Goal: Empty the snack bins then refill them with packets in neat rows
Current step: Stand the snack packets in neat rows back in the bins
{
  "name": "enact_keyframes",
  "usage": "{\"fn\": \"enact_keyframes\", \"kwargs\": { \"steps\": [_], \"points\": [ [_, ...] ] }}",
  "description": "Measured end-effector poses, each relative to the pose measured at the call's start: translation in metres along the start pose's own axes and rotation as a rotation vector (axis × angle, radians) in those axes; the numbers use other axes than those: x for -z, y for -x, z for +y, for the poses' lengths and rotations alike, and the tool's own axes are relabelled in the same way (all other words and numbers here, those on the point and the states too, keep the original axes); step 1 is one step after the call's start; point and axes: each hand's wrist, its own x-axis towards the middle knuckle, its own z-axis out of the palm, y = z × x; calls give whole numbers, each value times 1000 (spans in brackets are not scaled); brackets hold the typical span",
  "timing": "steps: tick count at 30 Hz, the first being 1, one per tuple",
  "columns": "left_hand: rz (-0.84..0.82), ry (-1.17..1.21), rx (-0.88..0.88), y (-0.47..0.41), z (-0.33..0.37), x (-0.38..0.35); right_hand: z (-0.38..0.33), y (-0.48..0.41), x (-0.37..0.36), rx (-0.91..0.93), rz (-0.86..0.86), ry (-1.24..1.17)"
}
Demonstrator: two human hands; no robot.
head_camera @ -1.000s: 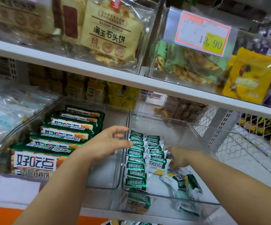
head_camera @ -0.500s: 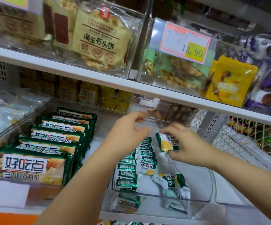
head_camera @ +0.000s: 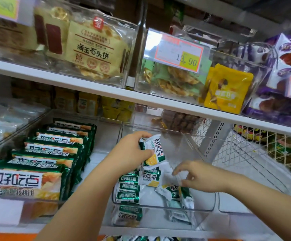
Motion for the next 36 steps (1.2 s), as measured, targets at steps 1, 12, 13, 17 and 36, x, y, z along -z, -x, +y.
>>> {"fn": "enact_keyframes", "kwargs": {
  "steps": [1, 12, 13, 17, 36],
  "points": [
    [0, 7, 4, 0, 0, 0, -1, -4, -5, -1, -81, 85],
    [33, 90, 67, -2, -7, -4, -12, -3, -3, -225, 31, 182],
    [38, 126, 68, -3, -7, -4, -11, 4, 3, -215, 118, 108],
    [62, 255, 93, -4, -6, -8, -11, 30, 23, -164, 379, -356],
    [-182, 655, 182, 4, 15, -28, -44, 40, 19, -22, 657, -1151]
  ]
}}
